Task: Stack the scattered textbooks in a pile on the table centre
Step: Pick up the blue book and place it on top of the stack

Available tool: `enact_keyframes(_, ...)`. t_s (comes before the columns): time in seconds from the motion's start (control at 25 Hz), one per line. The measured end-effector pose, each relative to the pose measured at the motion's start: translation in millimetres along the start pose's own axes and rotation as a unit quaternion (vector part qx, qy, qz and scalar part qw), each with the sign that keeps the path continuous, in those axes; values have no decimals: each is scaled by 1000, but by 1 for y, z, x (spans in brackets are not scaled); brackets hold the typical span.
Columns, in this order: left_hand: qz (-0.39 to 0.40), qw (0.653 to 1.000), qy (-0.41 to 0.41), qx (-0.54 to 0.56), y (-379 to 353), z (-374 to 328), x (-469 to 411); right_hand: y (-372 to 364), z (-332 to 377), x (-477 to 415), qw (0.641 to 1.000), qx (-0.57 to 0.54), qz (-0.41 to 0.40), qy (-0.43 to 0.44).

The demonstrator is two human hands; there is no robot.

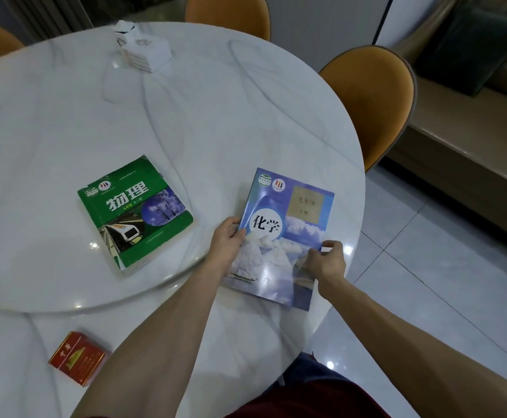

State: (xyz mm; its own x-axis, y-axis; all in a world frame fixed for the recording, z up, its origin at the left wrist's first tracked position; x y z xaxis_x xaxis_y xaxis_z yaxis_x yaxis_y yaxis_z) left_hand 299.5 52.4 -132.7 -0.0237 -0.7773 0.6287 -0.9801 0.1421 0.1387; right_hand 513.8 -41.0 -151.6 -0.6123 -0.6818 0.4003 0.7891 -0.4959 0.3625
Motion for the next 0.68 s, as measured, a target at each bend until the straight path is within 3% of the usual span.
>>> enact_keyframes(0.24, -87, 992, -17, 92, 41, -34, 6, -25, 78, -17, 990, -43, 72, 113)
enact_keyframes(0.68, -237, 950, 5, 201, 156, -61, 19, -139, 182, -8, 951, -16, 217, 220)
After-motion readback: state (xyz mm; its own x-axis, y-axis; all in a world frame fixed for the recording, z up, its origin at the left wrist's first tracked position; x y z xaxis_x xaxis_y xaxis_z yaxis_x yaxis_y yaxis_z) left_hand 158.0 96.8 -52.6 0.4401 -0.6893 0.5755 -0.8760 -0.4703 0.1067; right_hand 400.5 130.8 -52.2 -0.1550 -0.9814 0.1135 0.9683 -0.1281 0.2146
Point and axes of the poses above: each hand's wrist, its own x-axis away from the middle knuckle, its own y-axis out of the back of the hand, z = x × y, the point moved 6 cm from there along -x, towards the middle knuckle, and after that the axes turned 15 degrees about y, right-handed, at the moved point
